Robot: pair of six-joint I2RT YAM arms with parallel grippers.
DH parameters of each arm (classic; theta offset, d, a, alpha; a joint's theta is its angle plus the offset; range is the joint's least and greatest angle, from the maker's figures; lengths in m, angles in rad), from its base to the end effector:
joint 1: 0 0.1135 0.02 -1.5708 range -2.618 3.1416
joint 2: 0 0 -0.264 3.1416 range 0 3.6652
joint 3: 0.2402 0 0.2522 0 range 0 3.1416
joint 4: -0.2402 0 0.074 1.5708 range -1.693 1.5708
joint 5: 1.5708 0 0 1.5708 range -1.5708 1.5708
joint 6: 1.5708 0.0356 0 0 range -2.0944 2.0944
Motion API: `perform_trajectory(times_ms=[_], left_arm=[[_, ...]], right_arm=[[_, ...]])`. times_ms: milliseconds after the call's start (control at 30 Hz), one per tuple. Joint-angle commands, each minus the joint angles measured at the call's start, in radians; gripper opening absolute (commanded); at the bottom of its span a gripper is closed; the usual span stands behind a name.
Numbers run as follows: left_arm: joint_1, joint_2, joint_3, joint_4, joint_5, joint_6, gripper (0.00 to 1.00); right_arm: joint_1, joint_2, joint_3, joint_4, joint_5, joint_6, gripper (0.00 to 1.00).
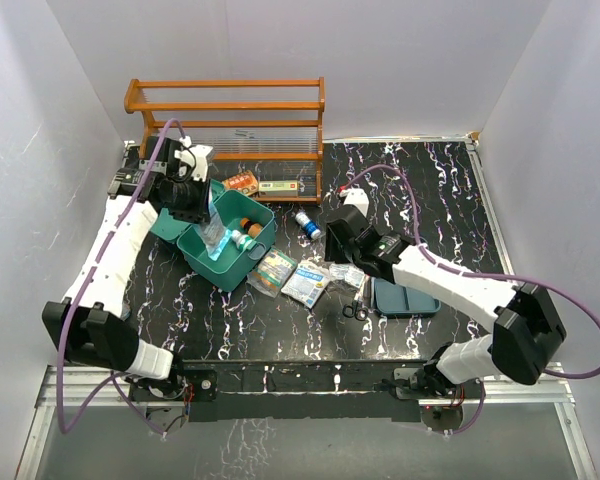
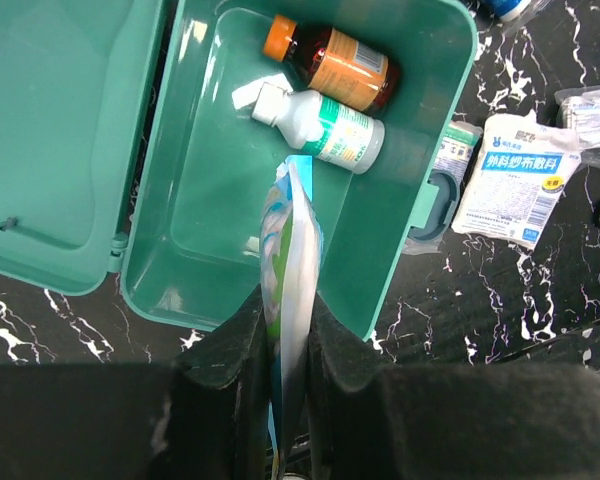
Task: Organize the medicine kit
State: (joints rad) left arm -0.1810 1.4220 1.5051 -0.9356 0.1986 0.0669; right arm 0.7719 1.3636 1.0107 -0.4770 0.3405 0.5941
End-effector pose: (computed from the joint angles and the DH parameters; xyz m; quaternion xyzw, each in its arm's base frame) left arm 0.2856 -0.0594 0.3727 0.1498 0.9201 -0.1126 0.3439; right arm 0.2153 0.1930 0.2641 -0.0205 0.9205 0.1027 0.3764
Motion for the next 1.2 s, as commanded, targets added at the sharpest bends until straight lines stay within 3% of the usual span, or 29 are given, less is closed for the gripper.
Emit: perform_trajectory(times_ms=[0,467,900,967,1167], left_arm=[[0.005,0.028,-0.025,-0.019,0.058,0.013,0.05],[0.005,0.172,-0.1,0.036,0.129,0.013,0.06],[0.007,0.22,-0.146,0.058,0.167,-0.008,0.09],[0.006,0.224,-0.14,0.051,0.144,-0.007,0.12],[0.008,0.209,-0.126,0.034,0.015,-0.039,0.48]], right_arm=[[-0.018,0.028,0.003,0.031,0.001,-0.051,0.33],[-0.102,0.215,0.108,0.079,-0.04,-0.182,0.3],[-0.119,0.29,0.19,0.091,-0.049,-0.225,0.3],[-0.121,0.294,0.193,0.092,-0.05,-0.225,0.3],[-0.123,0.304,0.202,0.098,-0.088,-0.234,0.3]])
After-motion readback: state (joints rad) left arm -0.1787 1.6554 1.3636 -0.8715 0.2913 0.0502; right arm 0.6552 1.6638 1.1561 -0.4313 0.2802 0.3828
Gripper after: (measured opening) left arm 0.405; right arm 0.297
